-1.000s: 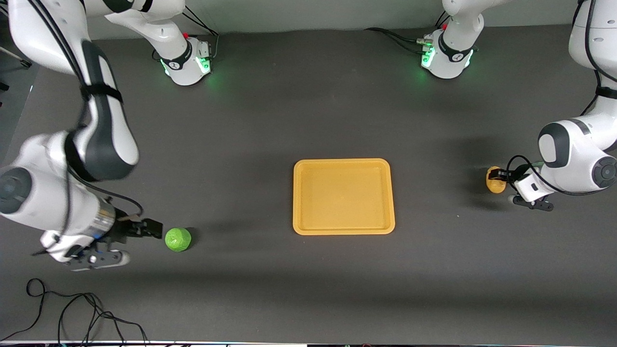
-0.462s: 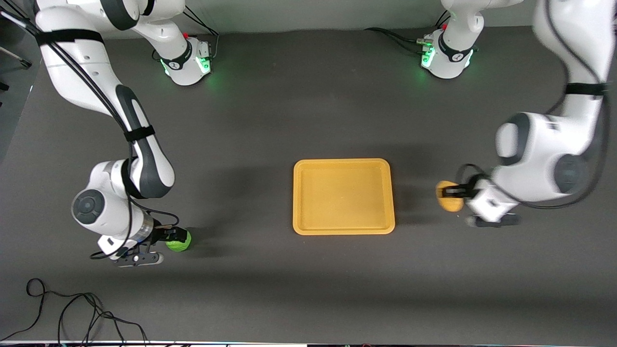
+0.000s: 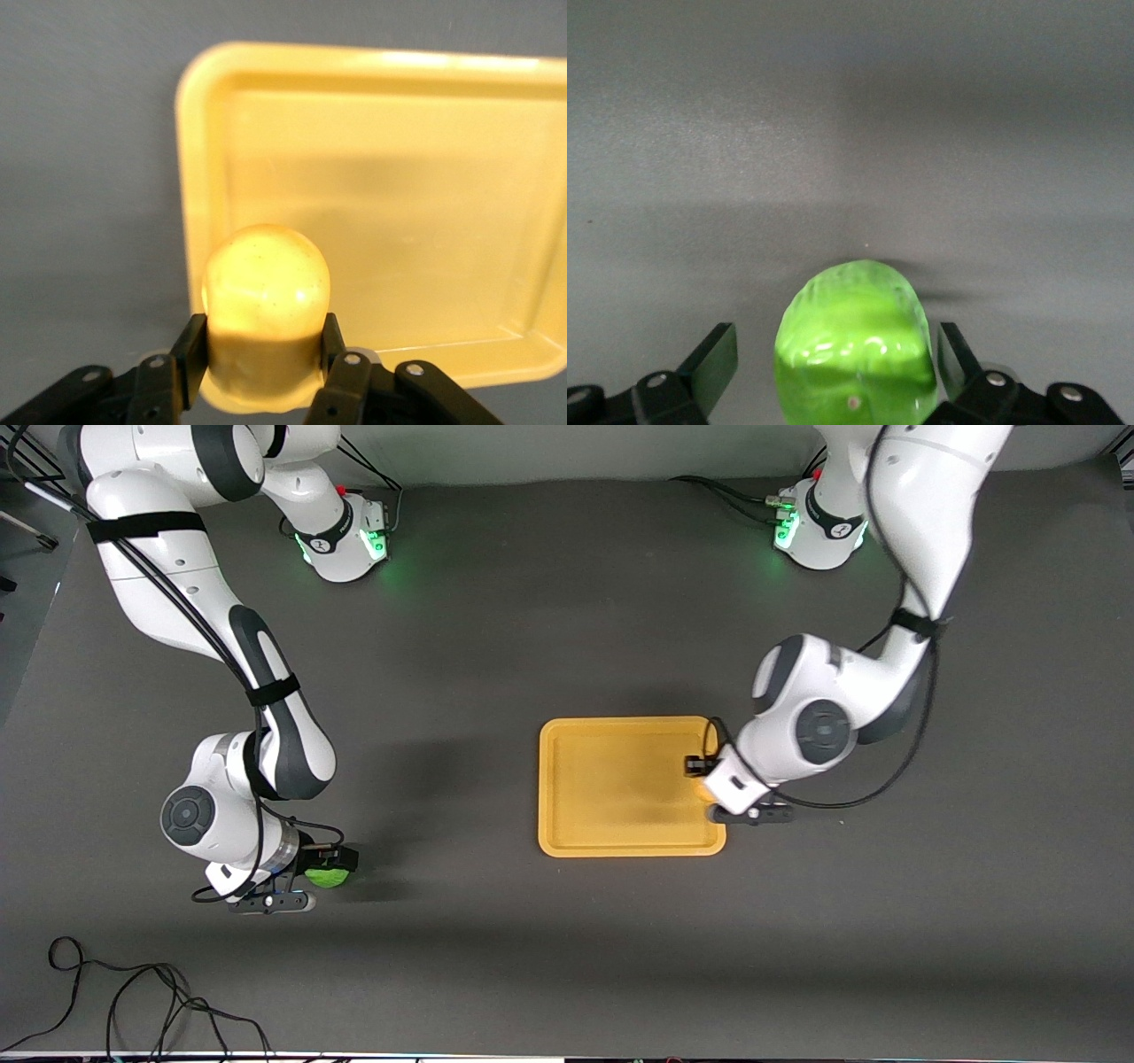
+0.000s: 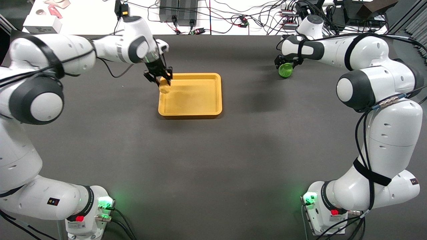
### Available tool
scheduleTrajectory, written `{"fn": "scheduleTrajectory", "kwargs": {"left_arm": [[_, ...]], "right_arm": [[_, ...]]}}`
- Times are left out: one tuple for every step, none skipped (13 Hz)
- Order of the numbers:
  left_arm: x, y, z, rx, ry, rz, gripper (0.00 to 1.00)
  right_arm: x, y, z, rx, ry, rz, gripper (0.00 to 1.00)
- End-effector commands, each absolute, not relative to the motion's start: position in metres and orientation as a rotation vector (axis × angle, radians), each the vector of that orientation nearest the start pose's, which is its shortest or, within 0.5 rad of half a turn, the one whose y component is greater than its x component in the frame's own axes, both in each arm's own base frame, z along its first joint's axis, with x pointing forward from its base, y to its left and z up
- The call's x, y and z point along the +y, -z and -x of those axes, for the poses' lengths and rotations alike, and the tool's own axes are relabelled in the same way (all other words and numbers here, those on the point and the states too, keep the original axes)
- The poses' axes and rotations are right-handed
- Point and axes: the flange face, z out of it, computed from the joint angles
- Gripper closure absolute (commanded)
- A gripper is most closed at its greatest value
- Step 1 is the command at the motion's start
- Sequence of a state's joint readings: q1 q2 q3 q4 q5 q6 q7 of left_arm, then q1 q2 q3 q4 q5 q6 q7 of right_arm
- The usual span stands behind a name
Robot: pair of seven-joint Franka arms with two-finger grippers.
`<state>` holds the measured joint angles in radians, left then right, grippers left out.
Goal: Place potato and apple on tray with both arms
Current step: 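Carry the potato with the left gripper onto the yellow tray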
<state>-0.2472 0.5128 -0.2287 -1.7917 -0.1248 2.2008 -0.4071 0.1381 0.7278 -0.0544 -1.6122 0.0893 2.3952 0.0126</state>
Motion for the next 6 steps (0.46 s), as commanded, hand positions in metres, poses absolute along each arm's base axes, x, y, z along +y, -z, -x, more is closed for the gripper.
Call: {"fn": "scheduleTrajectory", "kwargs": {"left_arm": [[-0.299,-0.240,-0.577,-0.087,-0.259,3.209,0.84],[-0.299,-0.230,-0.576,-0.083,-0.279,3.200,0.83],[-0.299,-0.226,-0.575,-0.082,-0.287,3.197,0.82],[-0.298,-0.222,-0.574,-0.082,-0.301,3.192,0.75],[-0.299,-0.222,-0.575,-0.083,-0.296,3.194,0.37],[-0.299,-0.221,-0.575,-0.079,-0.296,3.193,0.00]], "right_arm": [[0.064,-0.202,-0.696,-0.006,0.102,3.095,0.26],[0.064,-0.202,-0.696,-0.011,0.095,3.098,0.56],[0.065,-0.206,-0.696,-0.031,0.093,3.097,0.64],[0.063,-0.213,-0.696,-0.040,0.089,3.096,0.64],[0.063,-0.227,-0.696,-0.041,0.056,3.095,0.64],[0.065,-0.251,-0.695,-0.047,0.036,3.091,0.64]]}}
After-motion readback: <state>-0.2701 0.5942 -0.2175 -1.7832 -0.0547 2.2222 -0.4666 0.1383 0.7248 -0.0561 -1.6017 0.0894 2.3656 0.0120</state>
